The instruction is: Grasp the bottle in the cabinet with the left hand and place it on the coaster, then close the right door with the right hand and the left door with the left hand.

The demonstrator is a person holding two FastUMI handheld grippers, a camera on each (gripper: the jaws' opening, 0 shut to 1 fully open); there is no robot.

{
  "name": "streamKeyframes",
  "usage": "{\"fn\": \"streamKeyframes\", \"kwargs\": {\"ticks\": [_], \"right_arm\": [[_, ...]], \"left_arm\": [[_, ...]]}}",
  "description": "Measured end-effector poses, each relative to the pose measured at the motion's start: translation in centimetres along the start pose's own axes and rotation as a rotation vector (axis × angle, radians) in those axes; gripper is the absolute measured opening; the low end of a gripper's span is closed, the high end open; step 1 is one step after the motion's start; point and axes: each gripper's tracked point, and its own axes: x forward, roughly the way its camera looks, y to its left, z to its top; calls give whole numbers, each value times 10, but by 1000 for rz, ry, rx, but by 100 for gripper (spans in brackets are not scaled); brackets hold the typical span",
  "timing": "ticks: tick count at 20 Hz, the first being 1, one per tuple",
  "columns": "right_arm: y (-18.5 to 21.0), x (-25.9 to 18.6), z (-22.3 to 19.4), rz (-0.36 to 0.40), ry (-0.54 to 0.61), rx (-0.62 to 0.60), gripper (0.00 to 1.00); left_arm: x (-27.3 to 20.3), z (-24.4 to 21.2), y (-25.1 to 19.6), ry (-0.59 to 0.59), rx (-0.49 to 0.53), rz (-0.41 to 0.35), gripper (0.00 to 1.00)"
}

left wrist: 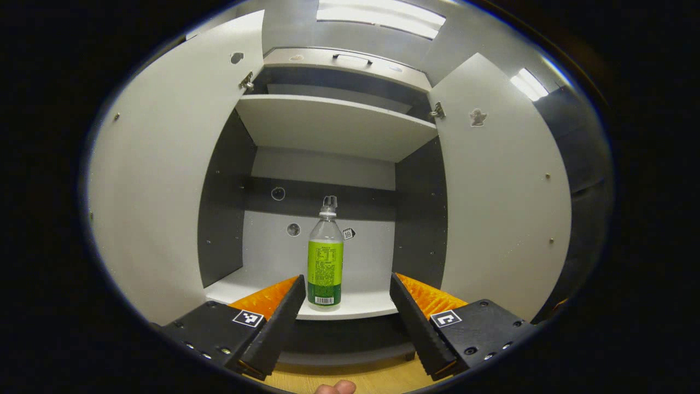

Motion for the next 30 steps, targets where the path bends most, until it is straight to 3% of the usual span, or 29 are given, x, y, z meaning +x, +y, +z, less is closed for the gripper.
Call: {"fn": "streamKeyframes", "kwargs": {"ticks": [8, 9, 10, 16, 19, 20, 21, 24, 30], "right_arm": [[-27, 5, -9, -61, 34, -1, 84], [-29, 6, -12, -66, 43, 1, 84], [-31, 6, -13, -70, 48, 1, 84], [-32, 14, -15, -73, 51, -5, 84], [-35, 14, -16, -73, 48, 5, 84], [-35, 15, -15, -76, 48, 6, 84], [-37, 15, -16, -77, 48, 7, 84], [-37, 13, -16, -75, 46, 2, 84], [-30, 9, -13, -40, 38, -1, 84]], "left_arm": [[95, -32, 34, 49, -34, 67, 95], [102, -33, 40, 46, -29, 83, 90], [107, -31, 44, 41, -25, 90, 95], [140, -33, 50, 74, -25, 67, 95], [145, -33, 50, 71, -30, 66, 94], [147, -33, 52, 69, -29, 74, 83], [145, -32, 51, 71, -34, 62, 78], [139, -27, 51, 65, -56, 54, 74], [103, -16, 56, 63, -35, 52, 74]]}}
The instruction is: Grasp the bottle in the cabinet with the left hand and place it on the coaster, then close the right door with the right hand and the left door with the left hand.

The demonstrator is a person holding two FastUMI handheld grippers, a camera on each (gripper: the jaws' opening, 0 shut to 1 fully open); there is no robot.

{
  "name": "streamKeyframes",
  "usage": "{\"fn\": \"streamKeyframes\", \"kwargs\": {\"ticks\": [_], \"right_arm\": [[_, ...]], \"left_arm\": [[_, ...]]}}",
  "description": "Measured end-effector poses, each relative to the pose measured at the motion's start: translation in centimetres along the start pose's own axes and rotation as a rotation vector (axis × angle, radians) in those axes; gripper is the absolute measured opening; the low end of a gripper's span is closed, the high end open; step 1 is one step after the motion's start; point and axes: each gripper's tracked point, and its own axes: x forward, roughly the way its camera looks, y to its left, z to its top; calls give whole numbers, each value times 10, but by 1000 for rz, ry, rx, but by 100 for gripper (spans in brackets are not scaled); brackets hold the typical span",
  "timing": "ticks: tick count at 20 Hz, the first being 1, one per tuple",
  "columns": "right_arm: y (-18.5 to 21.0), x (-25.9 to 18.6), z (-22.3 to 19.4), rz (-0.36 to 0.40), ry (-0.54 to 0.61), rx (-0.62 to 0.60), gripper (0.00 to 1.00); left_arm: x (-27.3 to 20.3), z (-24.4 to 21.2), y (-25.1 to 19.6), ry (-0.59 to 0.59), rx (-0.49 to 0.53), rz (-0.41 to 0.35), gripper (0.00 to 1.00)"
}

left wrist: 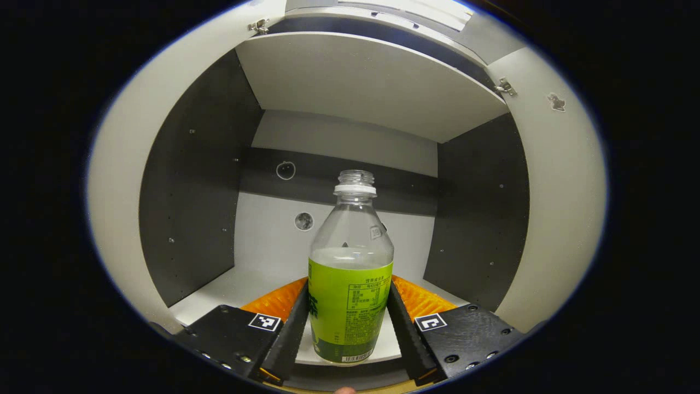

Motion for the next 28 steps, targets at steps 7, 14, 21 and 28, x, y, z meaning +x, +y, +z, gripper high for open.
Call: {"fn": "streamKeyframes", "kwargs": {"ticks": [7, 14, 21, 28], "right_arm": [[12, -4, 5, 55, -8, -3, 84], [23, -9, 14, 99, -8, -7, 84], [23, -16, 31, 99, -28, -14, 84], [23, -24, 33, 91, -6, -27, 84]], "left_arm": [[-71, -8, -12, -14, 43, -25, 74], [-131, -50, -39, -20, 23, -86, 74], [-185, -143, -45, 65, 74, 23, 73], [-223, -224, -59, 149, 130, 61, 73]]}}
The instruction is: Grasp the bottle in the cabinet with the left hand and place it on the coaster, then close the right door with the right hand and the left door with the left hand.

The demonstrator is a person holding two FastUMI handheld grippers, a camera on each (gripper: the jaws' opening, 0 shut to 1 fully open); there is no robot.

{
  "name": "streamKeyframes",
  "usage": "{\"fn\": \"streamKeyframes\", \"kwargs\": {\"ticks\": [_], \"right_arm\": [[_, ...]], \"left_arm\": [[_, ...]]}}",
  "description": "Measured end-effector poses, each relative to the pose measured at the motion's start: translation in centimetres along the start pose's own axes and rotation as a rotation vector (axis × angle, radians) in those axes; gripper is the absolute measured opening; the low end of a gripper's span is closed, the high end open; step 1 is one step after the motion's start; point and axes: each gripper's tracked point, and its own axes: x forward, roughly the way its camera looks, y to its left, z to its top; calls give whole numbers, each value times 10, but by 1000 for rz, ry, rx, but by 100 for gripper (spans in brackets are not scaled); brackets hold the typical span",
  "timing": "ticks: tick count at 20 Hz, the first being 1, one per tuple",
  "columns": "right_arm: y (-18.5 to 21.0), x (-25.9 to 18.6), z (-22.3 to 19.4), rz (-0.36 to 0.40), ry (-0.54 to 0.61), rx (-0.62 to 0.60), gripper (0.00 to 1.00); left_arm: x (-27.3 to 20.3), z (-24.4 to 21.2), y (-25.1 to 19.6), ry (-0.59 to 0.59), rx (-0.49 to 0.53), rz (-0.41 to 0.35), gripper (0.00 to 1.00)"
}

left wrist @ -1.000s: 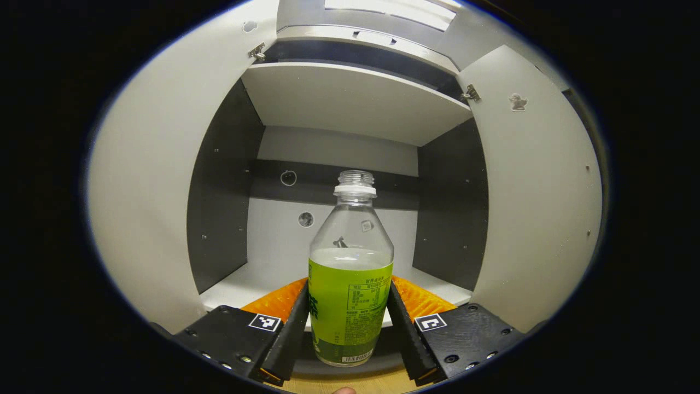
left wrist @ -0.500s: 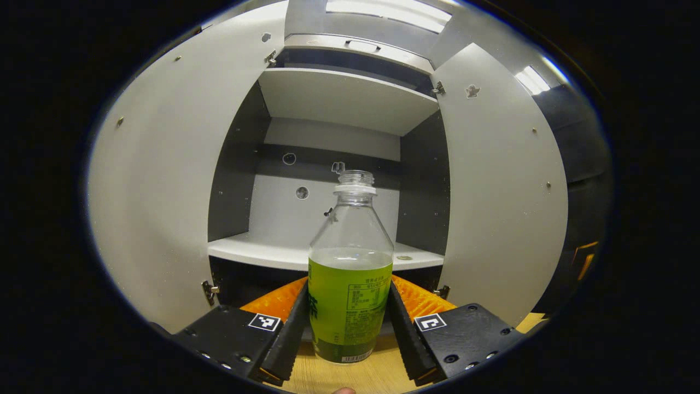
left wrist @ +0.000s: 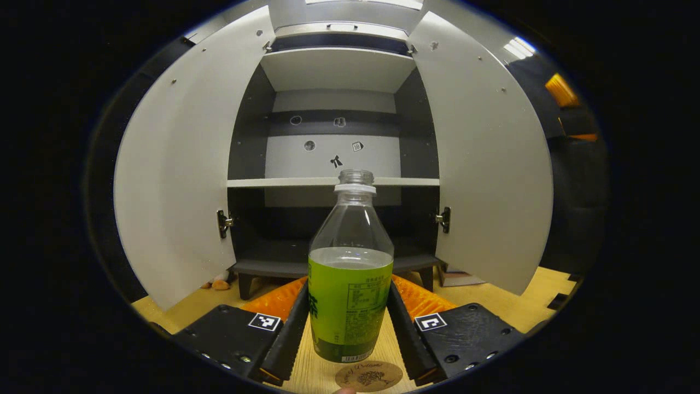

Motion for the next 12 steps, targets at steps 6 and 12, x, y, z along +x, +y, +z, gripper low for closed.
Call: {"fn": "streamKeyframes", "kwargs": {"ticks": [6, 12], "right_arm": [[0, -1, 1, -12, 0, -11, 84], [-1, 5, -5, -23, 16, -3, 84]], "left_arm": [[-6, -24, -5, 21, -40, -1, 73], [-12, -39, -8, 32, -90, -19, 74]]}}
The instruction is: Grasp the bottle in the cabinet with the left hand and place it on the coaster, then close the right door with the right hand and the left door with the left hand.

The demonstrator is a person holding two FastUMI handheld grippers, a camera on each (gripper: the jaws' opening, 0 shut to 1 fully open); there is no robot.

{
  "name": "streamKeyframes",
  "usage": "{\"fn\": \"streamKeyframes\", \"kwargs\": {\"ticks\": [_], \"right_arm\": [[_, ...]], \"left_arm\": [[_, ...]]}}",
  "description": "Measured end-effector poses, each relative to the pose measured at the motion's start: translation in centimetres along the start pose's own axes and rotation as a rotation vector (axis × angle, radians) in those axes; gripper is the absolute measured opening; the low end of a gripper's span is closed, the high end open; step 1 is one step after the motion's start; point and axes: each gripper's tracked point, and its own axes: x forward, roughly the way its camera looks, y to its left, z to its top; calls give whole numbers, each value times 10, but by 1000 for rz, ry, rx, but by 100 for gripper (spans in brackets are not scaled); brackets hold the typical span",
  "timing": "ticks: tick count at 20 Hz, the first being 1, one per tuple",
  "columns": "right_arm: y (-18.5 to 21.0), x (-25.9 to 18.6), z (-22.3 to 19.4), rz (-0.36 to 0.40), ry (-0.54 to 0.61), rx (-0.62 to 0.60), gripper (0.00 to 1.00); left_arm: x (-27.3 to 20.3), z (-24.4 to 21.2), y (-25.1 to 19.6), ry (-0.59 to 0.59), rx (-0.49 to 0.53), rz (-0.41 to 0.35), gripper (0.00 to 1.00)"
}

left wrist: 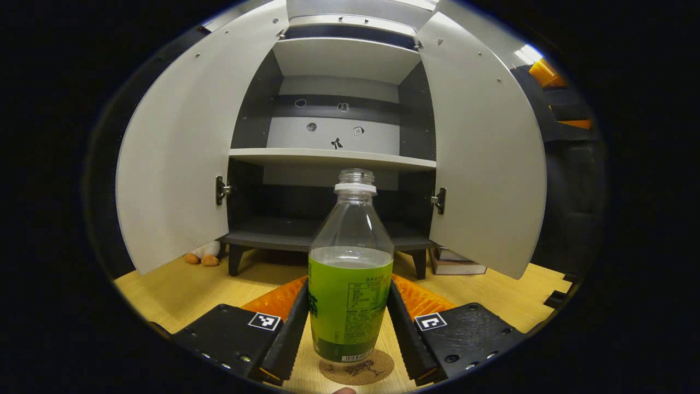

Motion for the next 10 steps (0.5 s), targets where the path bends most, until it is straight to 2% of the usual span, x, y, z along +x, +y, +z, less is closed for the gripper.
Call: {"fn": "streamKeyframes", "kwargs": {"ticks": [6, 10], "right_arm": [[0, 2, -6, -9, 21, -9, 84], [-3, 0, -11, -21, 35, -20, 84]], "left_arm": [[-6, -17, -4, -17, 19, -10, 73], [-8, -42, -2, 30, 18, -6, 75]]}}
